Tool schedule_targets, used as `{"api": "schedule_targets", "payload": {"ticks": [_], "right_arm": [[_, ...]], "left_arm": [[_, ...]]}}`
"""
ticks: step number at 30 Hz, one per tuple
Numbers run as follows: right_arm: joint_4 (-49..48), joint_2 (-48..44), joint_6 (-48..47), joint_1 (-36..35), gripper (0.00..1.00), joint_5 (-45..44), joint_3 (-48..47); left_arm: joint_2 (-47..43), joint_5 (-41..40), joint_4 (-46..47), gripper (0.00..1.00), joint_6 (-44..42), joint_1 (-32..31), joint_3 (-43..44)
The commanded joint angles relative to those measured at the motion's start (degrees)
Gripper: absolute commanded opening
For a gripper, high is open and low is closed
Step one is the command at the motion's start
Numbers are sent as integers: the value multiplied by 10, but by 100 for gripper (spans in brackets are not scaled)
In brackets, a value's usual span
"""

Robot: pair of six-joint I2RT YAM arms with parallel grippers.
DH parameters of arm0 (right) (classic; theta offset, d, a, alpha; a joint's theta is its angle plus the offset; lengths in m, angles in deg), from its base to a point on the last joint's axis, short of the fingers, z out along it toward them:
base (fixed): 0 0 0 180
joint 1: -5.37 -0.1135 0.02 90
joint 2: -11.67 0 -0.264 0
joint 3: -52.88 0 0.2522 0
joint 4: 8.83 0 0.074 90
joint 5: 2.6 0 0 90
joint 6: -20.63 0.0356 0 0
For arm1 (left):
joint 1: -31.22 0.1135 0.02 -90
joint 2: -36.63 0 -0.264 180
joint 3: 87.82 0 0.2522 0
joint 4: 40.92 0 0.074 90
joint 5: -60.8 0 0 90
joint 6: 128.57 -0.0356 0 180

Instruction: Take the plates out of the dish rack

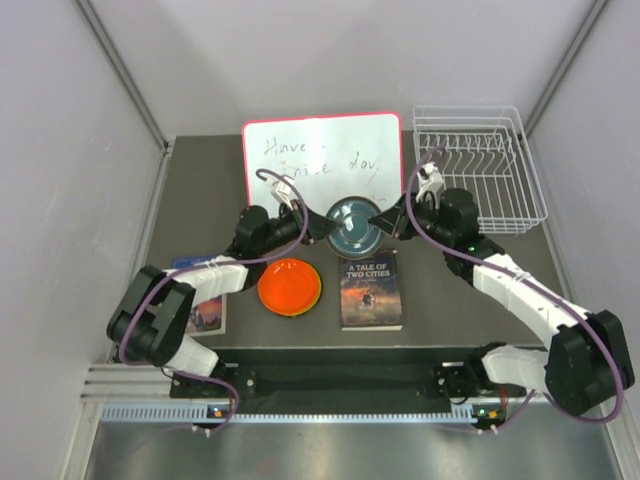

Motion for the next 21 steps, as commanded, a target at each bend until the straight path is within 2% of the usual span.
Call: {"api": "schedule_targets", "payload": {"ticks": [1, 2, 8, 10, 12, 13, 16, 19, 21], "right_arm": [[-105, 11, 38, -12, 0, 28, 2], [-109, 15, 38, -11, 0, 30, 2], [-104, 39, 29, -13, 2, 30, -9], [-81, 45, 5, -11, 23, 25, -24], [-25, 43, -21, -9, 32, -8, -38], [0, 43, -52, -4, 43, -22, -55], [66, 32, -101, 15, 48, -80, -82], [101, 22, -137, 40, 59, -111, -100], [102, 18, -152, 53, 60, -121, -107]], "left_arm": [[-1, 14, 82, 9, 12, -1, -15], [-3, 11, 84, 0, 12, -1, -18], [-25, 0, 74, 0, -3, -2, -37], [-40, -18, 30, 0, -16, -2, -40], [-74, -51, -57, 0, -53, -1, -35], [-89, -64, -90, 0, -67, 0, -35], [-170, -128, -197, 0, -115, 1, -42], [-240, -189, -284, 0, -135, 1, -57], [-275, -214, -314, 0, -138, 0, -78]]}}
